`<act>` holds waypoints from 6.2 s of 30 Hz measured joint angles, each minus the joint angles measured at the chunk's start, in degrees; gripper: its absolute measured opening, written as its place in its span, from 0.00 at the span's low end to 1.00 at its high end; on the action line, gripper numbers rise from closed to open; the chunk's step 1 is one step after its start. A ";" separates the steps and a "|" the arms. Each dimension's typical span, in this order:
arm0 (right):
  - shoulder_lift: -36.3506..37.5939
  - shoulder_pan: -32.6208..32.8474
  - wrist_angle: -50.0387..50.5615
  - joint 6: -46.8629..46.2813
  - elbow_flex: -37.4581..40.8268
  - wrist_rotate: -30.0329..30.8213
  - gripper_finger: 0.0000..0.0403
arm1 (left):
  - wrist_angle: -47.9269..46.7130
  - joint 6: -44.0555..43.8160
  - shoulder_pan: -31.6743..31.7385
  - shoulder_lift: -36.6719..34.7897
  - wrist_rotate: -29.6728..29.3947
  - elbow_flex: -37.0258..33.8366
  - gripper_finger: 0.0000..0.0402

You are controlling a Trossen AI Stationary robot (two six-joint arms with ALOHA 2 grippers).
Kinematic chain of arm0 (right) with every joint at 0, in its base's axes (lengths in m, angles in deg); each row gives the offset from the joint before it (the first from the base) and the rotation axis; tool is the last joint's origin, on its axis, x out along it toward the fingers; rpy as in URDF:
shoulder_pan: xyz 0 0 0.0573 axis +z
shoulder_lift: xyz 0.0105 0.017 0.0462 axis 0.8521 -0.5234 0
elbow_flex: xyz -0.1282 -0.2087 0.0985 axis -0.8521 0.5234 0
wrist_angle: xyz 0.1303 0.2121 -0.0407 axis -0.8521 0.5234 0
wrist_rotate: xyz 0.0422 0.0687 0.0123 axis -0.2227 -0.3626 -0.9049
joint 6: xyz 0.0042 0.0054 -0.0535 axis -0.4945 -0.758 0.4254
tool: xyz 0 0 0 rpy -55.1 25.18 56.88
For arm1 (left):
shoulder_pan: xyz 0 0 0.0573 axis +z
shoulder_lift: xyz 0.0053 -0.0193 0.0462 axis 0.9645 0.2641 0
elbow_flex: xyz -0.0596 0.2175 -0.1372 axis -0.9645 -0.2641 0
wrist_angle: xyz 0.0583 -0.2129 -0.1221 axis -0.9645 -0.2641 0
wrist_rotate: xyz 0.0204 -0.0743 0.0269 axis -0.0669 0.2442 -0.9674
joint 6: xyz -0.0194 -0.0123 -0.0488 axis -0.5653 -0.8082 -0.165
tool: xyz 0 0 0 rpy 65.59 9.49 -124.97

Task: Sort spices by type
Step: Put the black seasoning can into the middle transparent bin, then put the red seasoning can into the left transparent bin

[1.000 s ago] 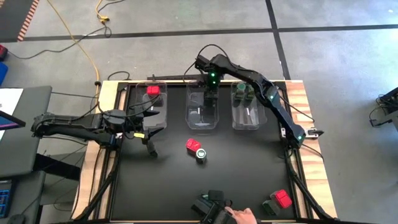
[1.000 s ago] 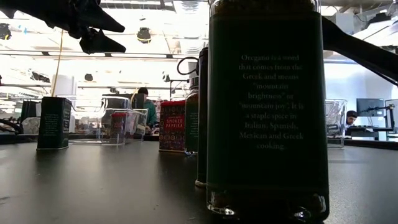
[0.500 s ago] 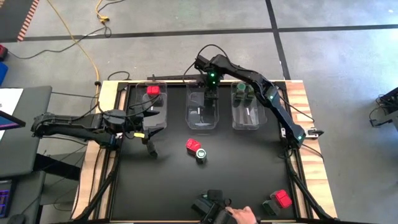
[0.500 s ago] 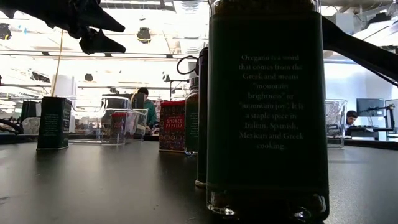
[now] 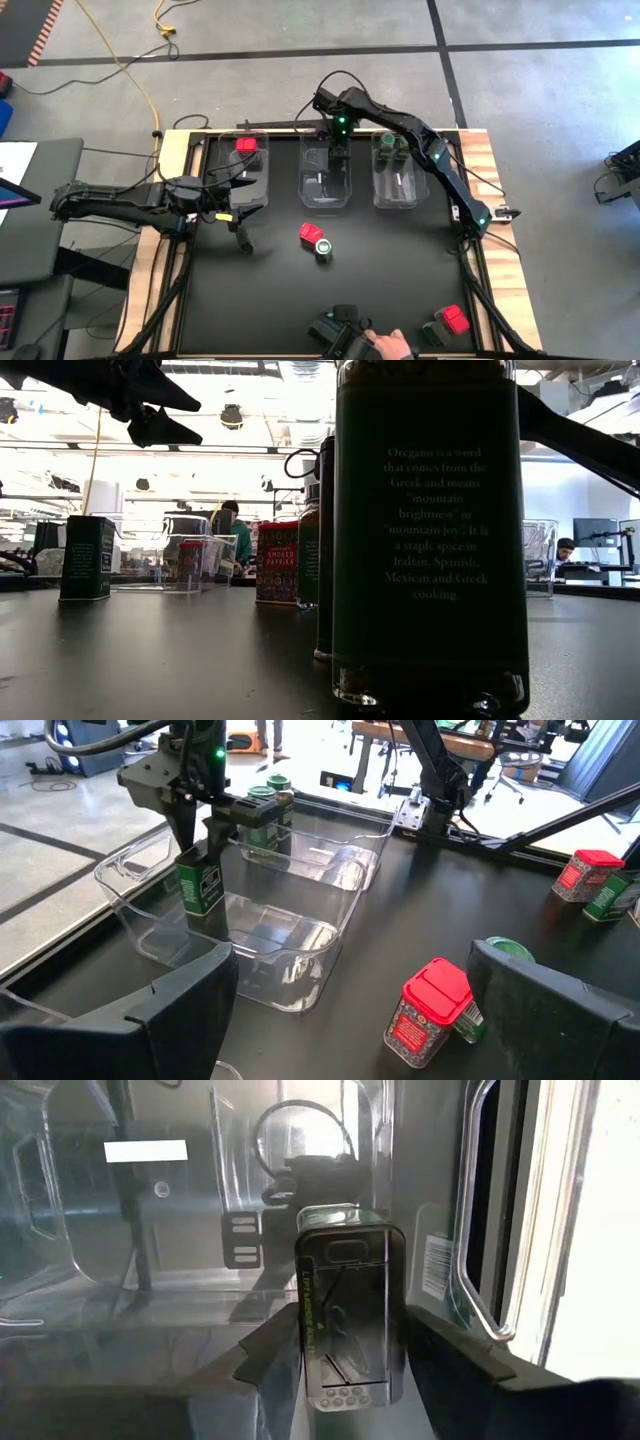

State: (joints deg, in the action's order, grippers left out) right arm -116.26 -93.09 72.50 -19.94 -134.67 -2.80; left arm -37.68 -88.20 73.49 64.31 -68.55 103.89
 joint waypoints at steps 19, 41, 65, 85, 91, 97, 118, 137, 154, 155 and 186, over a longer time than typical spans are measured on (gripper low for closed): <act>2.29 -0.57 -1.42 -0.30 -1.44 -0.02 0.61 | -0.07 0.38 0.00 0.00 0.00 0.02 0.94; 22.09 7.60 4.43 -39.40 0.75 2.51 0.61 | -0.46 0.43 -0.01 0.00 0.00 0.02 0.94; 40.13 67.85 6.30 -125.05 42.48 29.13 0.61 | 0.00 -0.23 0.05 0.00 -2.98 0.02 0.94; 51.70 81.02 0.78 -137.69 63.74 48.42 0.61 | 7.60 -12.53 0.11 12.77 -0.95 2.32 0.98; 57.93 82.33 -0.11 -136.01 69.12 48.40 0.61 | 12.24 -6.57 0.29 21.65 4.67 6.73 0.98; 62.75 82.31 -0.31 -134.51 72.46 48.41 0.61 | -1.54 4.70 0.34 33.79 10.43 20.51 0.97; 64.30 82.31 -6.38 -127.56 73.18 48.40 0.61 | -15.60 28.46 -1.11 63.97 25.42 40.70 0.97; 64.26 82.29 -8.71 -119.20 73.18 48.17 0.61 | -19.42 29.10 -1.07 67.38 20.24 40.96 0.68; 67.93 83.87 -8.44 -112.34 78.25 46.74 0.61 | -20.24 12.46 -1.14 64.74 17.60 40.83 0.52; 69.32 84.34 -10.87 -112.41 80.28 46.77 0.61 | -20.33 12.01 -1.20 63.70 17.09 40.83 0.52; 78.86 61.70 -66.36 -89.89 104.39 41.75 0.61 | -48.33 48.42 40.88 32.53 20.46 36.04 0.52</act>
State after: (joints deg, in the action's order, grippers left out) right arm -37.40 -31.40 6.14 -109.82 -30.28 38.95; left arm -86.01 -39.78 114.36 96.84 -48.09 139.93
